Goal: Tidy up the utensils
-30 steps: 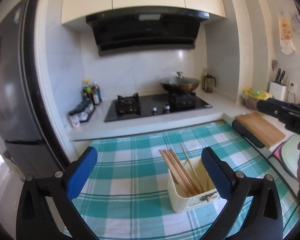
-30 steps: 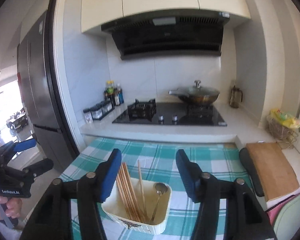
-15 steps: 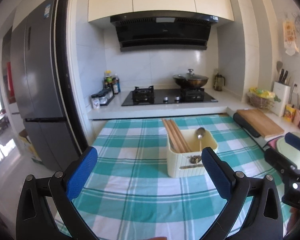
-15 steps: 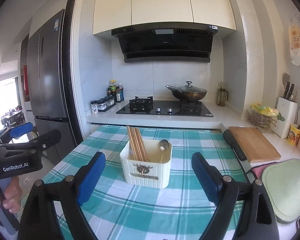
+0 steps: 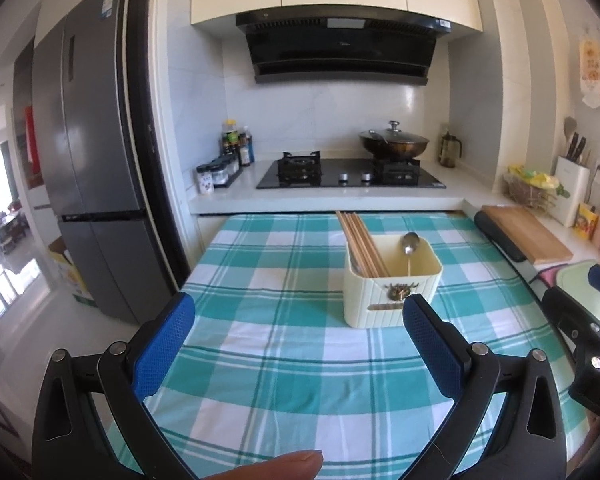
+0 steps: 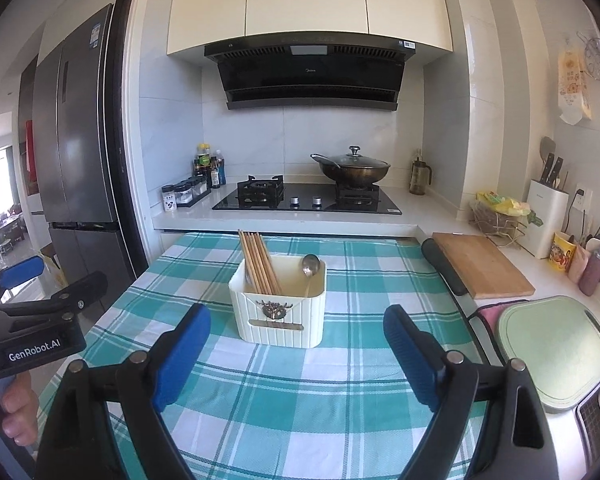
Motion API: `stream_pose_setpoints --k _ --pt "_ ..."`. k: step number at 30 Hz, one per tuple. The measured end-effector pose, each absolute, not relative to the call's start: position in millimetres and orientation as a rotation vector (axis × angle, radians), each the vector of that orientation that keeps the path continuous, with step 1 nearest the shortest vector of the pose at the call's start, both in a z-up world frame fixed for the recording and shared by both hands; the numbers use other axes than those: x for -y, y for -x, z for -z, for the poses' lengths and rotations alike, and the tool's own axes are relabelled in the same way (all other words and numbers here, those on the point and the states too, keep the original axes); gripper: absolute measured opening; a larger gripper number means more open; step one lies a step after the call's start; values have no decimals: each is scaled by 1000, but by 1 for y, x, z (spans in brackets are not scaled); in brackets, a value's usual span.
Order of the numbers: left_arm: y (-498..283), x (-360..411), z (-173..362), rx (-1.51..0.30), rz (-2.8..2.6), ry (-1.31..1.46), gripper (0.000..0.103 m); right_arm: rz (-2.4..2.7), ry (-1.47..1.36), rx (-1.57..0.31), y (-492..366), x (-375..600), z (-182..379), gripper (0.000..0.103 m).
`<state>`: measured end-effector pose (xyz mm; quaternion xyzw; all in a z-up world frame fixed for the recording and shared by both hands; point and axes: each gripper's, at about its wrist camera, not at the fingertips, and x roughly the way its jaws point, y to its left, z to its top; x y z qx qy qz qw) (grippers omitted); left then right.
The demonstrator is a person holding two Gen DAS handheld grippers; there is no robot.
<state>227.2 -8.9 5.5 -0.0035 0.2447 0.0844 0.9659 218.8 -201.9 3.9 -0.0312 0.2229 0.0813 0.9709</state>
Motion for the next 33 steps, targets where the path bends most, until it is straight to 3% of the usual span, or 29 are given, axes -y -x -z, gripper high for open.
stream_pose_setpoints --k 33 --pt "-221 11 -7 -576 -139 -6 103 -190 74 -491 -202 187 -12 91"
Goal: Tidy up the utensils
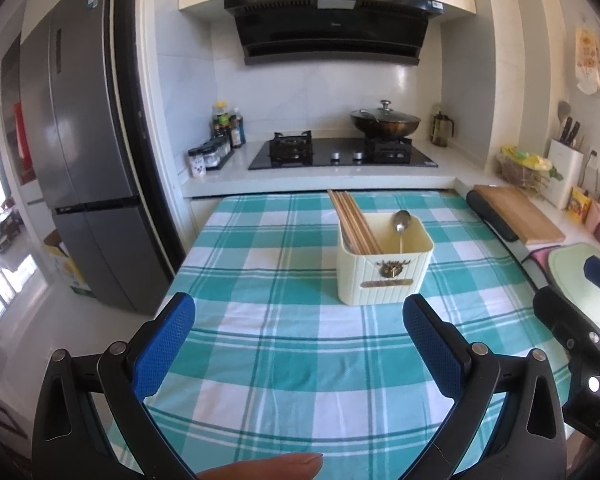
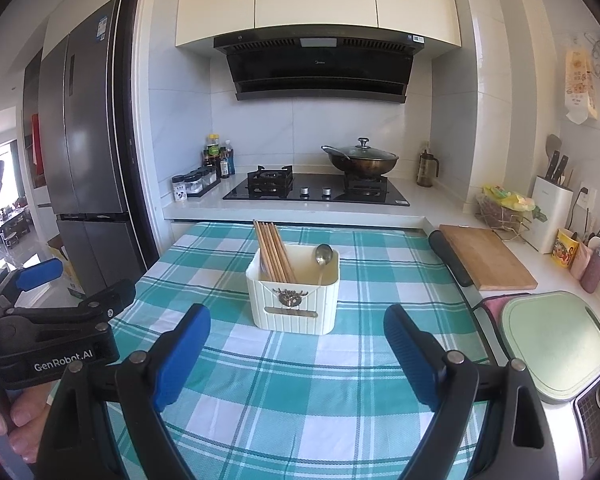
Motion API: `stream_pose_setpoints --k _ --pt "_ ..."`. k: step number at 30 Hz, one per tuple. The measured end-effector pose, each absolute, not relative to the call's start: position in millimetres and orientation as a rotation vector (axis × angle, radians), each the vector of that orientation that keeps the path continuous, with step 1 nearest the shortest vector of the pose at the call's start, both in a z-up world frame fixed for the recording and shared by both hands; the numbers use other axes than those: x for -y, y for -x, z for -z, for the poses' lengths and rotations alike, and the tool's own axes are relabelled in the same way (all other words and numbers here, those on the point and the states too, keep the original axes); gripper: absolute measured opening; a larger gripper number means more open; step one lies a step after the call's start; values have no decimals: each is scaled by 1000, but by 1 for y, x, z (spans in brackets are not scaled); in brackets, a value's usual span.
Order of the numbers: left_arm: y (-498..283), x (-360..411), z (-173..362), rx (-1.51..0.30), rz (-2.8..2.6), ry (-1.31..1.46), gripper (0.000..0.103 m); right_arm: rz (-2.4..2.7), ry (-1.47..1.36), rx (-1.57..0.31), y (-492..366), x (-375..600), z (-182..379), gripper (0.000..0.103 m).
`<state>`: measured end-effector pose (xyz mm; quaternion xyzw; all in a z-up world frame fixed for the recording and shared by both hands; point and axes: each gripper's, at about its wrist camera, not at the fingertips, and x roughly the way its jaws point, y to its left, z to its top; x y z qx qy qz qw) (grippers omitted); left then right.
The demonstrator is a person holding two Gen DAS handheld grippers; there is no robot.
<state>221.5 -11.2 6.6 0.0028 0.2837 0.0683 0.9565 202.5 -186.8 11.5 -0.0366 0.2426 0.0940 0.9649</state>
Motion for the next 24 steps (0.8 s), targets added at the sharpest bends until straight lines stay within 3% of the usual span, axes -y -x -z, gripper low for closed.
stream_pose_setpoints --k 24 --pt "-220 11 -8 -586 -126 -5 103 -183 68 -496 -204 191 -11 91"
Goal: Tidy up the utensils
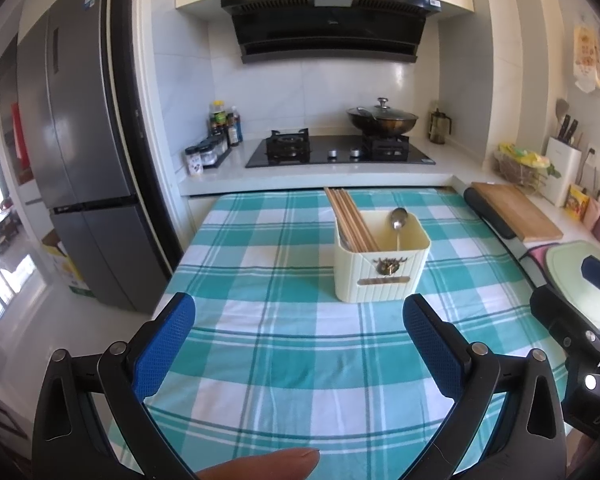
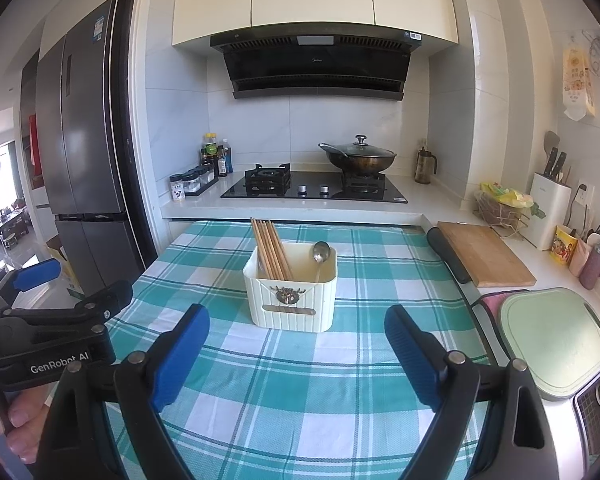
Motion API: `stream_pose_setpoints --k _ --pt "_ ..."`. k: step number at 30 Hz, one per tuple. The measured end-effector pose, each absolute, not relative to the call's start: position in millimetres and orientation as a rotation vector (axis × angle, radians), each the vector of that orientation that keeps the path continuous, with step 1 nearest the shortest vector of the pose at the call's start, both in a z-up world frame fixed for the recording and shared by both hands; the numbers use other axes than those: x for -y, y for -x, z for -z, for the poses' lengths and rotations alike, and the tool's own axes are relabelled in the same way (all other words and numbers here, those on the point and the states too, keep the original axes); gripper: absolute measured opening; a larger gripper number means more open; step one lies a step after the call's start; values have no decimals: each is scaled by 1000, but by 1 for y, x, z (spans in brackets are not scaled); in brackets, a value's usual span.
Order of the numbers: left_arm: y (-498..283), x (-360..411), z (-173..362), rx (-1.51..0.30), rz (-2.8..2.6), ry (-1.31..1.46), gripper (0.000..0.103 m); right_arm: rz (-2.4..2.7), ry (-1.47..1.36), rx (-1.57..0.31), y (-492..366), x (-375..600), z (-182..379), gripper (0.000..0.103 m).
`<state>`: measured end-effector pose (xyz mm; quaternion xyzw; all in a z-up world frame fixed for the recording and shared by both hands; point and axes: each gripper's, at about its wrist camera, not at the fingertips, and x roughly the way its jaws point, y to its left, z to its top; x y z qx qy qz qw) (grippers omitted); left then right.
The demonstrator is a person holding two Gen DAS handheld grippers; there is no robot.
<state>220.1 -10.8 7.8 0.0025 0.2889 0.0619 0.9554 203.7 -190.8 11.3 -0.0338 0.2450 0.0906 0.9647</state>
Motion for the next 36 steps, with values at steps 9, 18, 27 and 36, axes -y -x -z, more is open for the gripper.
stream_pose_setpoints --k 9,18,27,36 --pt "-221 13 -9 -587 -124 -6 103 -183 69 -502 -203 190 -7 91" --pt "-221 17 -9 -591 -121 -5 103 -189 73 -505 -201 189 -7 91" --pt "-221 16 -9 -592 -119 -5 103 -191 68 -511 -201 191 -6 91" --pt "-221 19 -10 -592 -114 -4 103 -195 68 -513 -201 191 -7 91"
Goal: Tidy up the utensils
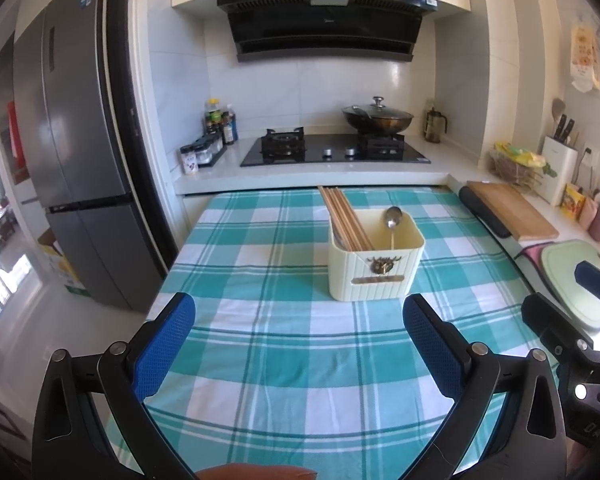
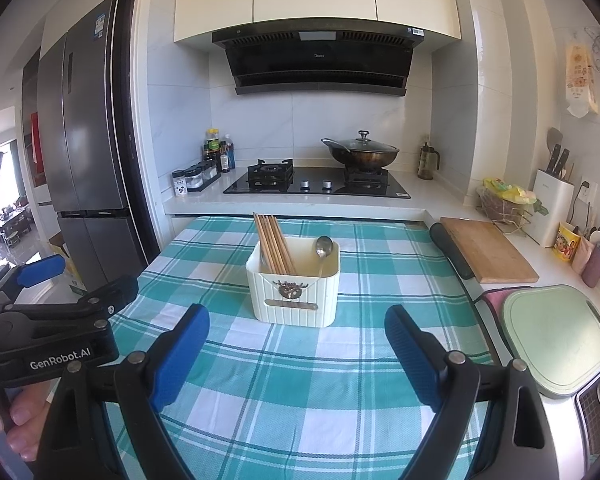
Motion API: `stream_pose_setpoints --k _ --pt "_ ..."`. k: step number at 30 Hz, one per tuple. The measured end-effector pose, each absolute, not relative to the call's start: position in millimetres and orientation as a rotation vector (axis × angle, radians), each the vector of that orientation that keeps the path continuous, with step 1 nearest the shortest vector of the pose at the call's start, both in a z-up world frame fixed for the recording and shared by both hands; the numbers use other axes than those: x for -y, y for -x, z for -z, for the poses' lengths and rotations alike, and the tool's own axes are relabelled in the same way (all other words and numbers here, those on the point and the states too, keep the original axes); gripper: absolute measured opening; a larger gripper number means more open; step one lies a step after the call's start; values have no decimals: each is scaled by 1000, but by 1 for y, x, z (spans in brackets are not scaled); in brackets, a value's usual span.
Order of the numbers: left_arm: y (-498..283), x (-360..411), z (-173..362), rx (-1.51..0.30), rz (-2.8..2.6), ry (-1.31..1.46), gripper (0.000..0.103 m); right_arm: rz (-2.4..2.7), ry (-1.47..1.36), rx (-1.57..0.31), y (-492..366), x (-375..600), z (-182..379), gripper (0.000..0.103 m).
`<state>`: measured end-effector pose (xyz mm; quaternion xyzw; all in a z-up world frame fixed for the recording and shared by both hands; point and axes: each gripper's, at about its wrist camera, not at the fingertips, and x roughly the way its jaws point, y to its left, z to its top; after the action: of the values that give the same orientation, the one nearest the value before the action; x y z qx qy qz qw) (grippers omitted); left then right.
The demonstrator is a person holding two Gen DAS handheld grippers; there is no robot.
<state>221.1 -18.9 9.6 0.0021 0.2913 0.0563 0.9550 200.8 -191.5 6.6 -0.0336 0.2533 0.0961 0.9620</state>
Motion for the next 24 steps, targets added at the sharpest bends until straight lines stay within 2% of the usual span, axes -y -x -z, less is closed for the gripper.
stream_pose_setpoints --k 24 --pt "-219 18 -10 -587 -111 -2 103 -190 70 -523 -203 193 -4 91"
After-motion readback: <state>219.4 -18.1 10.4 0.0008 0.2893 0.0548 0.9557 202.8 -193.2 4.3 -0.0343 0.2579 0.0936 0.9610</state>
